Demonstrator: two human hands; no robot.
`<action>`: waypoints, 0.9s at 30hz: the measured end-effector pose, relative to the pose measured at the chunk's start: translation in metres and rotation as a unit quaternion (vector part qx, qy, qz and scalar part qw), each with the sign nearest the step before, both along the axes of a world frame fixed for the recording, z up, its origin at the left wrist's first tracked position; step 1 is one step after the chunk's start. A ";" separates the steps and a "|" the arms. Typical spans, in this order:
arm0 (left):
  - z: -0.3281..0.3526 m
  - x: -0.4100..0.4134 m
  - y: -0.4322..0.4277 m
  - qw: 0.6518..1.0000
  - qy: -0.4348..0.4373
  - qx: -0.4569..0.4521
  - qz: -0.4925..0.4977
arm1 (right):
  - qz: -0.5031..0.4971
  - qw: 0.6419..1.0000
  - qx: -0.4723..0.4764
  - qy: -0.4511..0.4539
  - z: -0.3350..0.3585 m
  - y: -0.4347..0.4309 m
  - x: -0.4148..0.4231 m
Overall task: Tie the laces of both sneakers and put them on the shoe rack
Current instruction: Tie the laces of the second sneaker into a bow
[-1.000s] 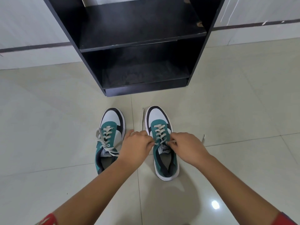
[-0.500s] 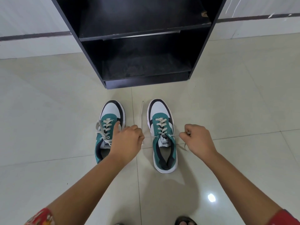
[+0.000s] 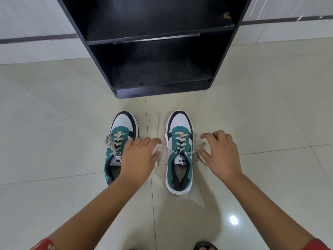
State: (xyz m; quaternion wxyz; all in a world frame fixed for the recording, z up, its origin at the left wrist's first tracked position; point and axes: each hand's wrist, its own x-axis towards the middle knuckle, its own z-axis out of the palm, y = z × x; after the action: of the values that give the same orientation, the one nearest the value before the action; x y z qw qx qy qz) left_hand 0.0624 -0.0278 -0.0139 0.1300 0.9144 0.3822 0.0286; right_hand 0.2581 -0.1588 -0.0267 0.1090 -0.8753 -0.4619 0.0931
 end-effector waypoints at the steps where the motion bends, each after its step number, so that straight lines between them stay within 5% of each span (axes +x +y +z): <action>1: 0.004 0.003 -0.008 0.998 -0.028 -0.059 0.021 | -0.019 1.000 0.021 0.010 0.003 0.000 -0.005; 5: -0.008 0.009 -0.027 0.936 -0.080 -0.309 0.151 | -0.099 0.966 -0.040 0.234 0.001 0.003 -0.026; 8: -0.015 0.015 -0.027 0.888 -0.156 -0.386 0.198 | -0.178 0.918 0.065 0.348 -0.005 0.009 -0.033; 12: -0.003 0.029 -0.026 0.798 -0.250 -0.506 0.213 | -0.242 0.786 0.176 0.541 0.000 0.025 -0.037; 14: 0.000 0.033 -0.024 0.762 -0.268 -0.544 0.227 | -0.220 0.774 0.187 0.564 0.003 0.029 -0.040; 25: -0.009 0.036 -0.017 0.765 -0.283 -0.529 0.236 | -0.201 0.747 0.204 0.600 -0.002 0.022 -0.032; 27: -0.005 0.035 -0.018 0.798 -0.289 -0.496 0.184 | -0.178 0.760 0.189 0.596 0.000 0.022 -0.032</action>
State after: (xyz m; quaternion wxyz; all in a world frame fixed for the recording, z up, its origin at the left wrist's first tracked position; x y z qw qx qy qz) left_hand 0.0974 -0.0459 -0.0193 0.6627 0.5866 0.4495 0.1210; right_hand 0.2265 -0.1370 -0.0262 0.5403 -0.6708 -0.1479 0.4860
